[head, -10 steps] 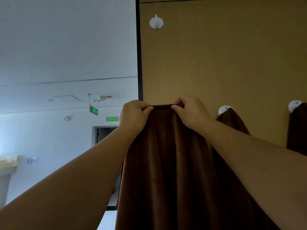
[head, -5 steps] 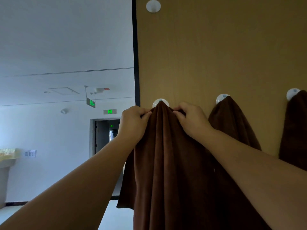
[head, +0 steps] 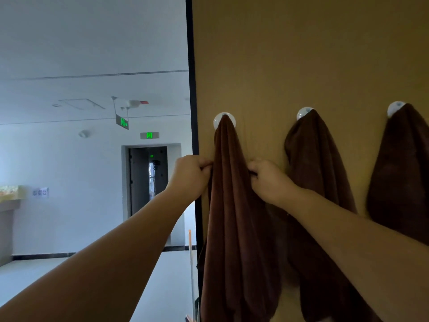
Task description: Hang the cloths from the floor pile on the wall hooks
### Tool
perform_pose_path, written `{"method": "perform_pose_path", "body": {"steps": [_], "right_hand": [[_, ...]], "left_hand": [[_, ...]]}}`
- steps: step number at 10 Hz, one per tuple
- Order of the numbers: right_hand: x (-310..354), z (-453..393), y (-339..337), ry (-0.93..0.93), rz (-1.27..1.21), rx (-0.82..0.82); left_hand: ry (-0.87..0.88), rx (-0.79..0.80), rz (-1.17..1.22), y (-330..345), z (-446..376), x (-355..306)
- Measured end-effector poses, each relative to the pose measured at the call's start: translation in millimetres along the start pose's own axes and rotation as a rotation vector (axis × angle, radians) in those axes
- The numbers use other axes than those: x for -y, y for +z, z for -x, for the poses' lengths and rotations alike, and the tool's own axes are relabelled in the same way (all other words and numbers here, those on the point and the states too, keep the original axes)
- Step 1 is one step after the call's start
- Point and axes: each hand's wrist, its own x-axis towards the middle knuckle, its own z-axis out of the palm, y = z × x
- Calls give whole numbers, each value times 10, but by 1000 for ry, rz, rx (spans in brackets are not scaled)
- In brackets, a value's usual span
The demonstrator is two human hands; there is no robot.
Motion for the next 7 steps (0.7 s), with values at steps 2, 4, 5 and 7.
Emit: {"method": "perform_pose_path", "body": {"steps": [2, 4, 5, 7], "right_hand": [[170, 334, 65, 102, 79, 111], [228, 698, 201, 157, 329, 226], [152, 814, 210, 184, 343, 276], [-29, 1033, 87, 203, 258, 239]], "left_hand": [[-85, 40, 99, 128, 273, 85], [-183, 69, 294, 262, 716, 250], [-212, 91, 285, 219, 850, 298], [-257, 152, 132, 90, 1146, 192]]}}
